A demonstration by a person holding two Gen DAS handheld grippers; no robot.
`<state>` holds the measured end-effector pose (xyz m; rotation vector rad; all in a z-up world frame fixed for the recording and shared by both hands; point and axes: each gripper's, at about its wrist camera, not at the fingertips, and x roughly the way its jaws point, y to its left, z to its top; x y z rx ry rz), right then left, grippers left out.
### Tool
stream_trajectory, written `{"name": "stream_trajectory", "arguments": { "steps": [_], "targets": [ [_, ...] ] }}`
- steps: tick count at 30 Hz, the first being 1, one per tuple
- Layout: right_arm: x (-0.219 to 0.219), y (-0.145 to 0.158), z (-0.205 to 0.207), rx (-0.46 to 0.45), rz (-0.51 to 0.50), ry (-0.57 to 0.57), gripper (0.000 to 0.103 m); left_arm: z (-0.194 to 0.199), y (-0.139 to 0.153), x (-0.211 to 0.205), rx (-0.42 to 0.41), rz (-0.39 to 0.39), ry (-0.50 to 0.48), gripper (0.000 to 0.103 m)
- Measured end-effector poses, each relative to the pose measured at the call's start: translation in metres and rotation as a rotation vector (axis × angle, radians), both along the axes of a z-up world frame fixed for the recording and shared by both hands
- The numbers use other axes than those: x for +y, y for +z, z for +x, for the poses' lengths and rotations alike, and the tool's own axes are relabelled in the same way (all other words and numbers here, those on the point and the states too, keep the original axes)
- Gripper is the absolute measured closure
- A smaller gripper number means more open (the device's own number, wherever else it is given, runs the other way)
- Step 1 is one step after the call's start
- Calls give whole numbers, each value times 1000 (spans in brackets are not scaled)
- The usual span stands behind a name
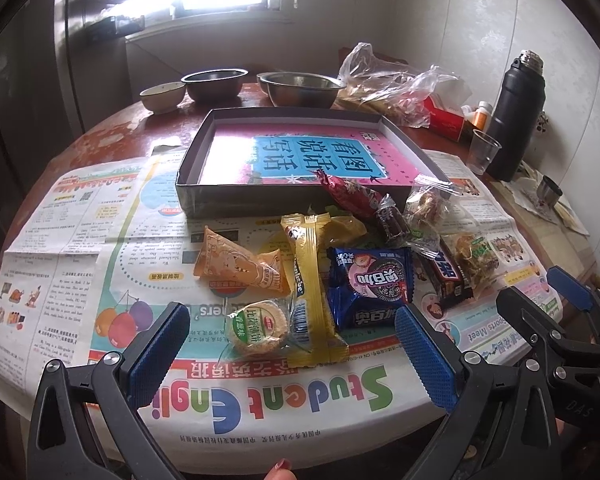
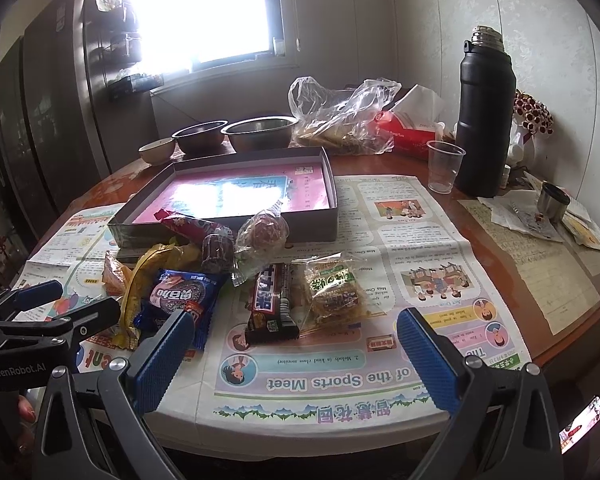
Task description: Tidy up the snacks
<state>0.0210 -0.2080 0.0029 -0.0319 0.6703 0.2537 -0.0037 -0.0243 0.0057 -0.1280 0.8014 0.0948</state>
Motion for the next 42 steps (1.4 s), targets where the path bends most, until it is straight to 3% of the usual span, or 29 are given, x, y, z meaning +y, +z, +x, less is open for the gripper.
{"name": "stream_trajectory", "arguments": {
  "steps": [25,42],
  "targets": [
    [-4,-3,1,4,10,-1,1,-1,-4,6,14,-6,2,1],
    [-10,-12,12,29,23,-16,1,1,-27,47,121,-13,72,1]
  ]
}}
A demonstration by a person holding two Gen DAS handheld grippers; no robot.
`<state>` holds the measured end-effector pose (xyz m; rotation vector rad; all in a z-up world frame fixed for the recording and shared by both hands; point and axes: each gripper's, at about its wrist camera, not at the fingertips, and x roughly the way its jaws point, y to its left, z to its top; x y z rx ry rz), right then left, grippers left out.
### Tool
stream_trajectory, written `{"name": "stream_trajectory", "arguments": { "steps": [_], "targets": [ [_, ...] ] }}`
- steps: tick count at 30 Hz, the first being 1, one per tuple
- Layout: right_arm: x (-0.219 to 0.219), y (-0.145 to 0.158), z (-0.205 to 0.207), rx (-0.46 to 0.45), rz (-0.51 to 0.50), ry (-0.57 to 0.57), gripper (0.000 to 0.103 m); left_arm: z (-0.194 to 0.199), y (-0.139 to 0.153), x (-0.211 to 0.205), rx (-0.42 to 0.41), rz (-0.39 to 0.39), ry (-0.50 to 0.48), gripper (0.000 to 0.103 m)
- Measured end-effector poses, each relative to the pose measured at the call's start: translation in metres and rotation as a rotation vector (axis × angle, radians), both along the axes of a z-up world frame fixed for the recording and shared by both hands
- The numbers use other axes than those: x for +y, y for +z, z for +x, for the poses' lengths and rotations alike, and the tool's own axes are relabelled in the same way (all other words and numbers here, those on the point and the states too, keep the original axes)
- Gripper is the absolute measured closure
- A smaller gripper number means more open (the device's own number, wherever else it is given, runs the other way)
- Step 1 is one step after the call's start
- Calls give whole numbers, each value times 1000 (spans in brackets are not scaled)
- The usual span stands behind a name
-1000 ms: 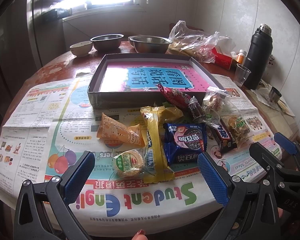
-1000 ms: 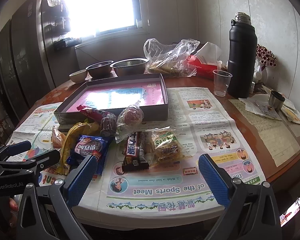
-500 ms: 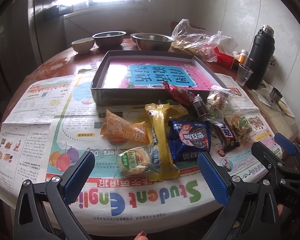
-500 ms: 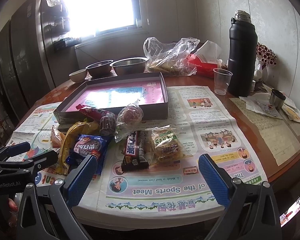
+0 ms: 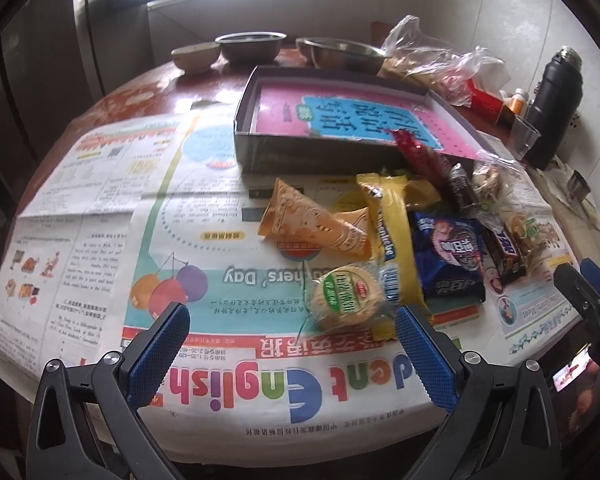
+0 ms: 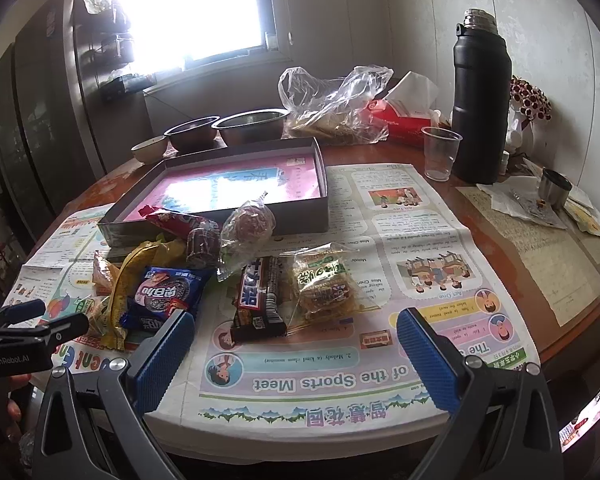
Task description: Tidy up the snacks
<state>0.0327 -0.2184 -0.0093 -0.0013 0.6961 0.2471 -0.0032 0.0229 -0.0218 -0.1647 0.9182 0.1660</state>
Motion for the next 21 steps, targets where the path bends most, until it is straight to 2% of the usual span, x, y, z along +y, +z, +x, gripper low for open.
{"name": "stream_trajectory", "arguments": {
  "steps": [15,18,21],
  "targets": [
    [-14,-8,27,26,-11,-60,1,13,-10,7,8,-42,-13,1],
    [-15,-10,37,28,-34,-68,4,14,-10,9,10,-49,-19,2],
    [-17,-16,48,45,-59,-63,12,14,-10,12,14,-65,-25,3]
  ]
}}
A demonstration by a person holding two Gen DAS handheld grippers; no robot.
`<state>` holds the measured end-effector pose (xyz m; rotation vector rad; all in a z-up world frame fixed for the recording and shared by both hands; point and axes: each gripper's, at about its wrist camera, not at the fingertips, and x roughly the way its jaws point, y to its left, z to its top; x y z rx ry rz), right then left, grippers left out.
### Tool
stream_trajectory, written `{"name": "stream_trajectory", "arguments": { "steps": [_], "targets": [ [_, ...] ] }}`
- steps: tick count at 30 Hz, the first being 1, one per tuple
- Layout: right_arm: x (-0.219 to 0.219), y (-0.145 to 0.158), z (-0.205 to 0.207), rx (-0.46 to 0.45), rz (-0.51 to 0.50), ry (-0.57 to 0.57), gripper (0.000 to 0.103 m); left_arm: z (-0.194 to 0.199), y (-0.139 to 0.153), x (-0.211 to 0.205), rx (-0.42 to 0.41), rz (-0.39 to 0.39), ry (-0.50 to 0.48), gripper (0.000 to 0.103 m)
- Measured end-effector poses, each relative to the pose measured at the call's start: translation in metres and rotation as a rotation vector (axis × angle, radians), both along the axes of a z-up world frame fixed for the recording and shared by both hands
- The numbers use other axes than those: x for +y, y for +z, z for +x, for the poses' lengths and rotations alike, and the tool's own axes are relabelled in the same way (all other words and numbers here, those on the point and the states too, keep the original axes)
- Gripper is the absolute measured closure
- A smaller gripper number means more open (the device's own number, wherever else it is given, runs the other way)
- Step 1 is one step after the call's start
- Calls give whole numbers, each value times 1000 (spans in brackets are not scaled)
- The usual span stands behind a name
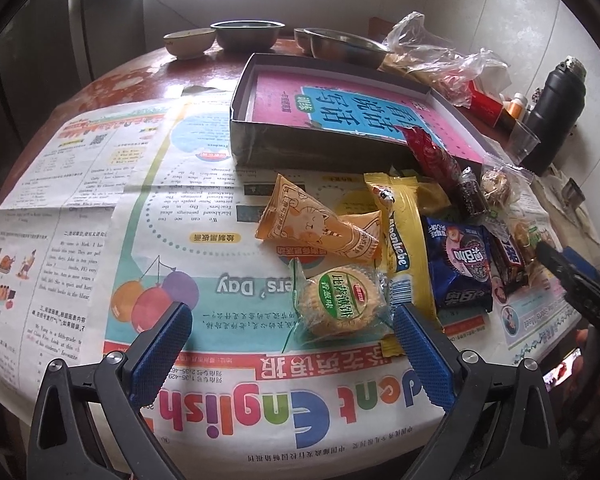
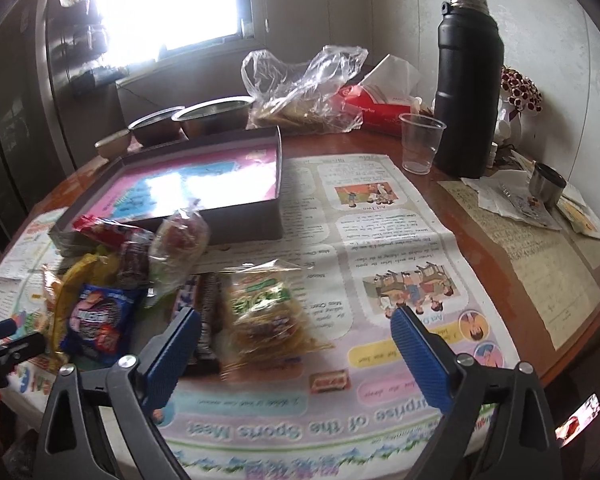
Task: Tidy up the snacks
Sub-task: 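Grasp the round green-labelled biscuit with left tool while right tool grasps the cracker packet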
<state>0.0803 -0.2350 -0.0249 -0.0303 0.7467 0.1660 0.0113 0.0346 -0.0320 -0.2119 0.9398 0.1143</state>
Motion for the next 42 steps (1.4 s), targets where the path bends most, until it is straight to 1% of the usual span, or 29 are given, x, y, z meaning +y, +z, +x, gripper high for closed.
{"name": "stream_trajectory", "arguments": {
  "steps": [2,4,5,8,9,10,13,15,17,19,20,21,23,26,28,29,35,42],
  "targets": [
    [1,-6,7,19,-18,11,17,0,1,2,-3,0,-2,3],
    [3,-10,11,31,-27,25,18,-1,2,4,-1,0,1,3],
    [5,-11,12,29,-29,37,23,0,1,6,2,-2,3,3],
    [13,-15,15,31,-70,58,30,0,0,11,11,-14,12,3],
    [16,-17,16,37,-73,66,31,0,0,12,9,-15,15,3],
    [17,-18,17,40,-72,73,35,0,0,13,7,-16,19,3],
    [22,-19,17,27,-79,85,43,2,-2,14,9,-39,17,7],
    [23,-19,18,18,-83,88,47,5,-1,10,5,-33,4,9],
    [24,-21,19,22,-75,91,50,9,0,6,-1,-31,-16,13],
    [25,-22,20,22,-74,93,51,14,-1,2,6,-30,-28,16],
    [25,-22,20,18,-72,94,51,15,-1,0,2,-19,-31,20],
    [24,-22,20,16,-69,95,51,16,-1,-2,1,-12,-34,21],
    [23,-23,20,16,-57,97,52,16,-1,-4,-4,-2,-40,29],
    [21,-23,20,15,-39,103,54,17,-1,-6,-10,23,-45,36],
    [21,-23,20,14,-31,103,55,17,-1,-6,-21,30,-44,49],
    [20,-24,20,15,-27,102,55,16,-1,-5,-28,29,-43,51],
    [14,-22,18,21,11,88,56,13,2,-1,-53,-18,-59,55],
    [7,-13,16,4,45,71,57,6,15,1,-90,-19,-55,56]
  ]
}}
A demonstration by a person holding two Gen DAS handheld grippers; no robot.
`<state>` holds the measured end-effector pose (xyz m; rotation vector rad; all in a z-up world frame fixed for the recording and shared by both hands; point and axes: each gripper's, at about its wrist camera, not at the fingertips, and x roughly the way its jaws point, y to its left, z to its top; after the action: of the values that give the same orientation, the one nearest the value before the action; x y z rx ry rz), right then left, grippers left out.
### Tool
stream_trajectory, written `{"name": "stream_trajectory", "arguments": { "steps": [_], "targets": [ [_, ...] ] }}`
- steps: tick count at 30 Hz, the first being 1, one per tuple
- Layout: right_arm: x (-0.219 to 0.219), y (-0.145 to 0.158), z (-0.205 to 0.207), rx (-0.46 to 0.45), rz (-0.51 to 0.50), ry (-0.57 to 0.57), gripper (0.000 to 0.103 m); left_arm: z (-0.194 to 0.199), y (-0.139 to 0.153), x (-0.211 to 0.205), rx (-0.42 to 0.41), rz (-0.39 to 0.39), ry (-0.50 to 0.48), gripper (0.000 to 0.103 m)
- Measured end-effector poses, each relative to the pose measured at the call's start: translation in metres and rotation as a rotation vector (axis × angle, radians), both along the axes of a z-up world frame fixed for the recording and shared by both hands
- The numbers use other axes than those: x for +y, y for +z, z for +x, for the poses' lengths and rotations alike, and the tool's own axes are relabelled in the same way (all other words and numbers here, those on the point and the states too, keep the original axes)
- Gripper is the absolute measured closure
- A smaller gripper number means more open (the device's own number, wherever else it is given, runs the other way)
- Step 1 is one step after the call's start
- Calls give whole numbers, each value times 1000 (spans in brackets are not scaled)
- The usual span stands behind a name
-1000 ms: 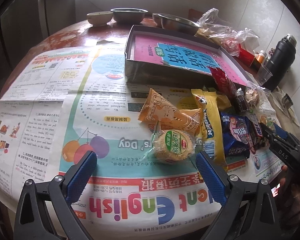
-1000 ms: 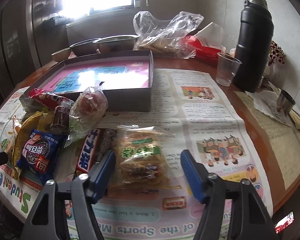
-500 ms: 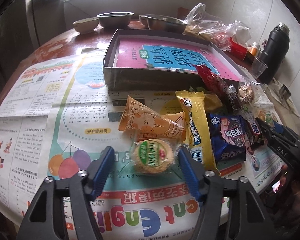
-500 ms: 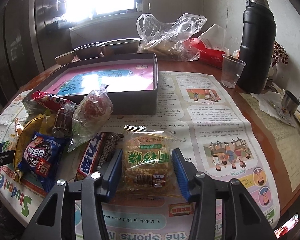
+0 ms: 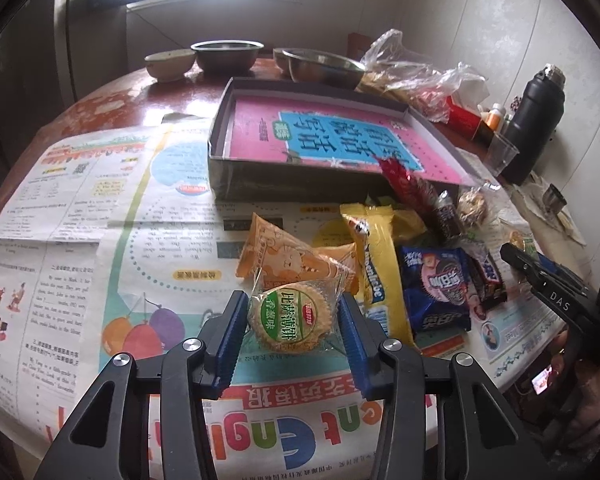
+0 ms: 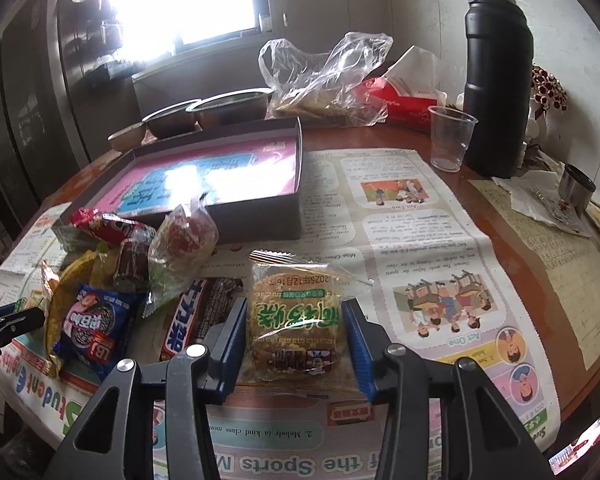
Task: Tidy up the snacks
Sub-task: 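Grasp the round green-labelled biscuit with left tool while right tool grasps the cracker packet, then carry the biscuit with left tool while right tool carries the cracker packet into the grey tray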
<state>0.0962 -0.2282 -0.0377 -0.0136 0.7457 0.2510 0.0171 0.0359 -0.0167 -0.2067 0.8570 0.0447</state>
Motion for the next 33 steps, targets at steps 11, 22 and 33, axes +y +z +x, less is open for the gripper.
{"name": "stream_trajectory", "arguments": {
  "steps": [11,22,33],
  "targets": [
    [-4,23,6,-43,37,-7,57,4,32,9,-86,18,22,56],
    [10,45,22,-92,50,14,57,31,43,11,-118,20,33,56],
    [26,59,48,-123,48,36,57,63,49,22,-145,19,51,56]
  ]
}}
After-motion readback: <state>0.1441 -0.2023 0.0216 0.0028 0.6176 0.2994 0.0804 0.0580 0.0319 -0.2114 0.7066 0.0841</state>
